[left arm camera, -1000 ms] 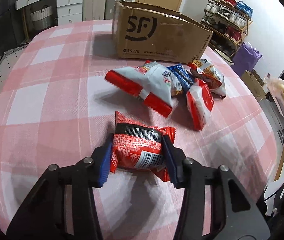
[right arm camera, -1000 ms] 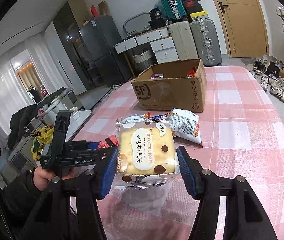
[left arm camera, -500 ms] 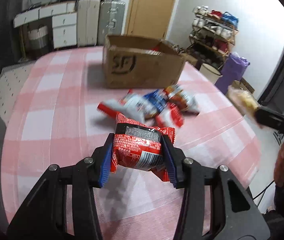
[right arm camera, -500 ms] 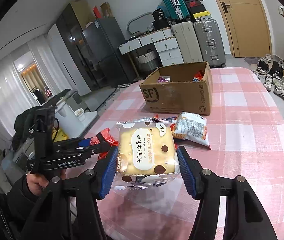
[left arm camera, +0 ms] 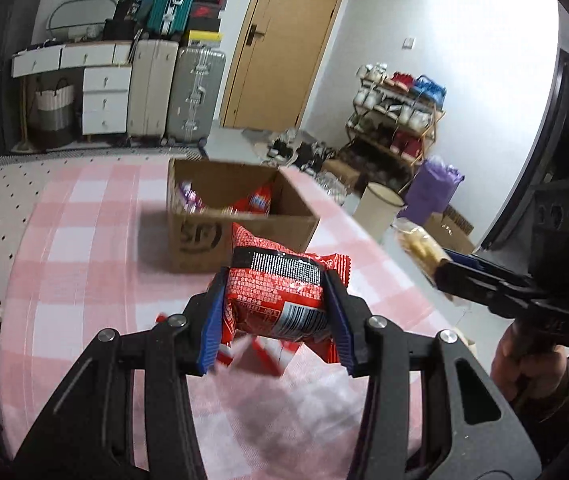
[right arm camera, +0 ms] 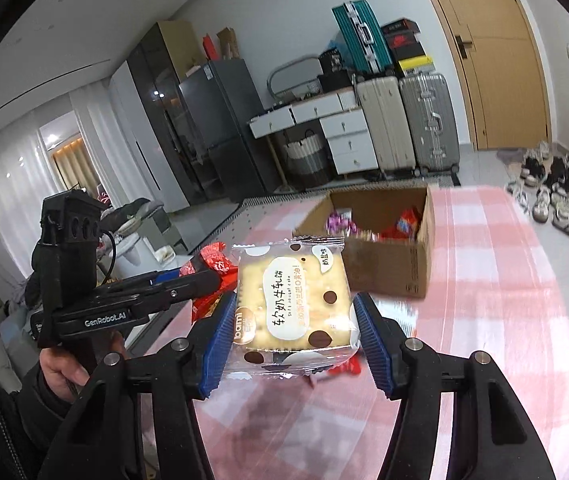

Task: Organize snacks
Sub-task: 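Carry both held packages over the cardboard box with both tools, then open both tools to drop the packages into the box, then move both open tools back toward the remaining snack bags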

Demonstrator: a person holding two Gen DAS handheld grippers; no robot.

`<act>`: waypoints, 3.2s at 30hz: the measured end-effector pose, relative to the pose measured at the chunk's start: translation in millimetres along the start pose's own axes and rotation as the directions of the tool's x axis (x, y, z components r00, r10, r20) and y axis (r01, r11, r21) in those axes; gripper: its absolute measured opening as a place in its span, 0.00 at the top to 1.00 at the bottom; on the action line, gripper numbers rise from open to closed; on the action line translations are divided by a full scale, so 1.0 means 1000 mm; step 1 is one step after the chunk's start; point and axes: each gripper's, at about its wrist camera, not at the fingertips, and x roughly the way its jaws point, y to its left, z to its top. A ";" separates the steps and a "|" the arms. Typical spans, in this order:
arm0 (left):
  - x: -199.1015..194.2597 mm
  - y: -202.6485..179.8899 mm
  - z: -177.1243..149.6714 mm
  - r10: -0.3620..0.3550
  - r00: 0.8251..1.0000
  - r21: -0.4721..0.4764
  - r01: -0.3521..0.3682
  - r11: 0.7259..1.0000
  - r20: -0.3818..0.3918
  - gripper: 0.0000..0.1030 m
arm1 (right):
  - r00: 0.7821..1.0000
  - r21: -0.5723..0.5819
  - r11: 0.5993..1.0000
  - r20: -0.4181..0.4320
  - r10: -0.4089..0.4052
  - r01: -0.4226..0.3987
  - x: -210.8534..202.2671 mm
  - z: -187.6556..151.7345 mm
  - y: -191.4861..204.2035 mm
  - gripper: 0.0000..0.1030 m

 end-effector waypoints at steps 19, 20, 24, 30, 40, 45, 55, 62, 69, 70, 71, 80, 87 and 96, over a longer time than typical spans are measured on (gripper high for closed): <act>0.031 -0.002 0.131 0.000 0.997 -0.044 0.004 0.999 0.078 0.58 | 0.996 -0.118 0.990 0.056 -0.076 0.082 0.033 0.119 -0.012 0.43; 0.037 -0.001 0.138 0.003 0.997 -0.042 0.000 0.999 0.076 0.58 | 0.995 -0.122 0.988 0.058 -0.083 0.089 0.038 0.124 -0.014 0.42; 0.058 0.004 0.159 0.008 0.998 -0.041 -0.005 0.999 0.065 0.58 | 0.993 -0.129 0.986 0.064 -0.095 0.103 0.055 0.140 -0.023 0.43; 0.099 0.021 0.182 0.013 0.999 -0.067 -0.011 0.998 0.036 0.58 | 0.994 -0.119 0.987 0.044 -0.102 0.107 0.091 0.164 -0.044 0.43; 0.188 0.053 0.196 0.020 0.999 -0.063 -0.022 0.998 -0.041 0.58 | 0.993 -0.090 0.989 -0.021 -0.118 0.115 0.163 0.183 -0.085 0.42; 0.231 0.073 0.184 0.018 0.996 -0.077 -0.025 0.997 -0.091 0.58 | 0.990 -0.079 0.990 -0.071 -0.125 0.120 0.199 0.175 -0.103 0.42; 0.289 0.108 0.167 0.014 0.985 -0.130 -0.037 0.991 -0.169 0.49 | 0.980 -0.046 0.989 -0.136 -0.144 0.139 0.243 0.153 -0.129 0.40; 0.271 0.117 0.158 0.055 0.988 -0.143 -0.076 0.987 -0.143 0.40 | 0.985 -0.037 0.990 -0.098 -0.140 0.137 0.232 0.151 -0.131 0.37; 0.222 0.086 0.147 0.082 0.992 -0.089 -0.090 0.992 -0.098 0.31 | 0.991 -0.016 0.991 -0.026 -0.132 0.131 0.180 0.151 -0.117 0.30; 0.215 0.082 0.145 0.088 0.992 -0.083 -0.096 0.992 -0.094 0.31 | 0.991 -0.019 0.991 -0.018 -0.131 0.131 0.173 0.151 -0.114 0.29; 0.205 0.076 0.143 0.087 0.992 -0.073 -0.094 0.993 -0.086 0.31 | 0.992 -0.030 0.992 -0.002 -0.125 0.124 0.163 0.149 -0.109 0.28; 0.129 0.030 0.127 0.134 0.991 -0.001 -0.134 0.991 -0.012 0.21 | 0.990 -0.066 0.991 0.089 -0.108 0.114 0.102 0.131 -0.068 0.22; 0.083 0.011 0.108 0.163 0.986 -0.003 -0.163 0.987 0.025 0.12 | 0.994 -0.048 0.997 0.100 -0.050 0.055 0.066 0.104 -0.036 0.09; 0.036 0.000 0.073 0.163 0.985 -0.019 -0.162 0.987 0.059 0.01 | 0.989 -0.023 0.999 0.139 -0.042 0.046 0.022 0.070 -0.008 0.01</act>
